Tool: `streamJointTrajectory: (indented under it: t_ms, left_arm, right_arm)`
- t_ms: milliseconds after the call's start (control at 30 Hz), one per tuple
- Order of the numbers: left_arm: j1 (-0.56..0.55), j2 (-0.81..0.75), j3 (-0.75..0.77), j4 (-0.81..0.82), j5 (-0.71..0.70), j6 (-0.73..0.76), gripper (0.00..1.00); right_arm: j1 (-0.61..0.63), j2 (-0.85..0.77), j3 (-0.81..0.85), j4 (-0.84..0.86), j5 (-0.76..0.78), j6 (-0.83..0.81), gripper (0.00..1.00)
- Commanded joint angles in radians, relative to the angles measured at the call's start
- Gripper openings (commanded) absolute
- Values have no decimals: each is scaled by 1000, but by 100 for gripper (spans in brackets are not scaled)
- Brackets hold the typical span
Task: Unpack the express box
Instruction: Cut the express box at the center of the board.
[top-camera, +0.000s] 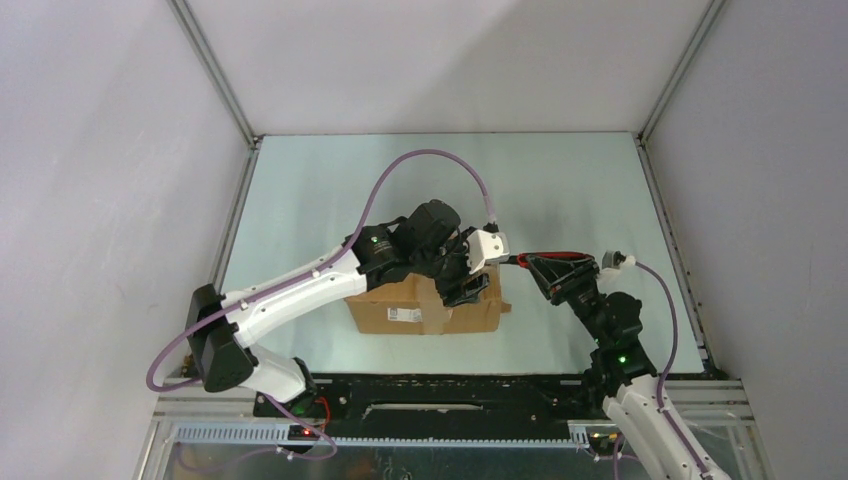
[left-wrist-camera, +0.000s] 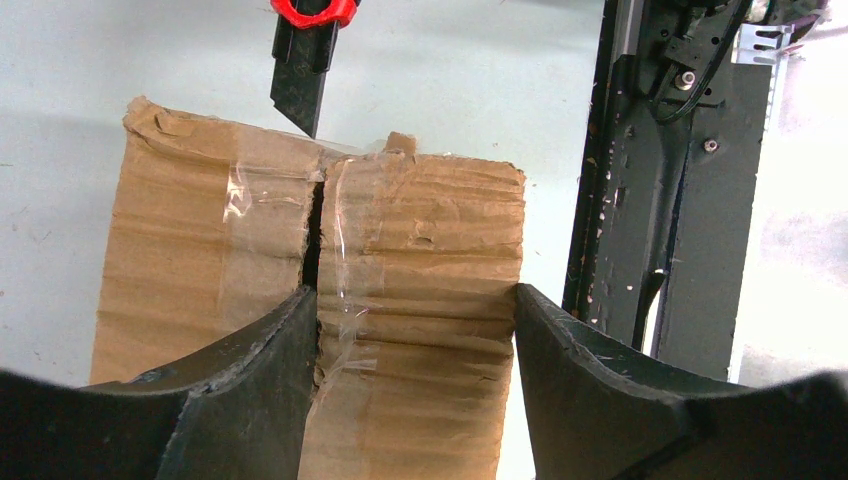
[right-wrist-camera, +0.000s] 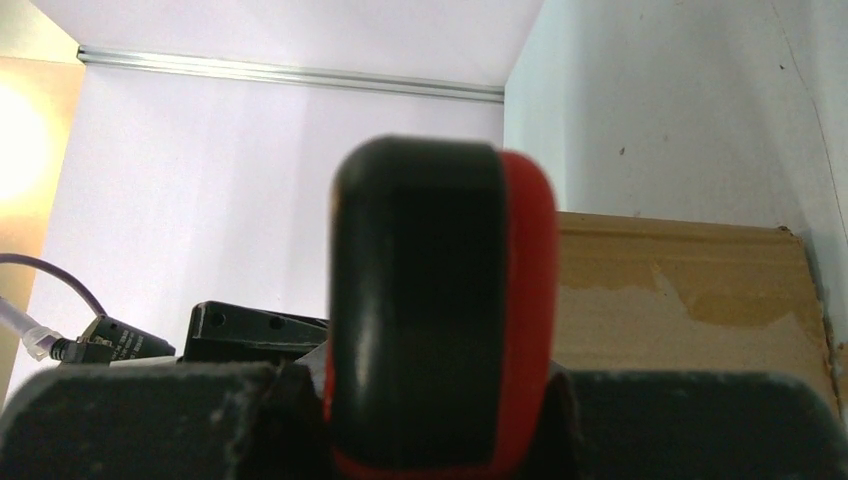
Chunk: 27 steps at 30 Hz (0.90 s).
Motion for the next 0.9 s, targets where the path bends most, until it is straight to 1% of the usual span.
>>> streamJointTrajectory:
  t_ms: [0,200,367,500,633,733,767,867]
  left_arm:
    - [-10,-14,-35,22,20,6,36]
    - [-10,-12,-37,23,21,8,36]
    - [-11,-4,-32,28,29,17,35]
    - [-12,5,-34,34,46,37,32]
    - [-22,20,-28,43,60,69,30]
    - [-43,19,-35,55,68,99,27]
    - [-49,14,-45,65,74,108,26]
    - [-61,6,-70,77,89,123,23]
  right_arm:
    - [-4,5,-1,82,11,8,0]
    - [2,32,-8,130,-3,25,0]
    - [21,27,-7,133,-1,29,0]
    - [48,31,-7,148,-4,36,0]
    - [99,18,-2,131,37,34,0]
    - [105,16,-10,129,67,27,0]
    - [100,26,-12,142,71,27,0]
    - [80,98,-27,267,57,63,0]
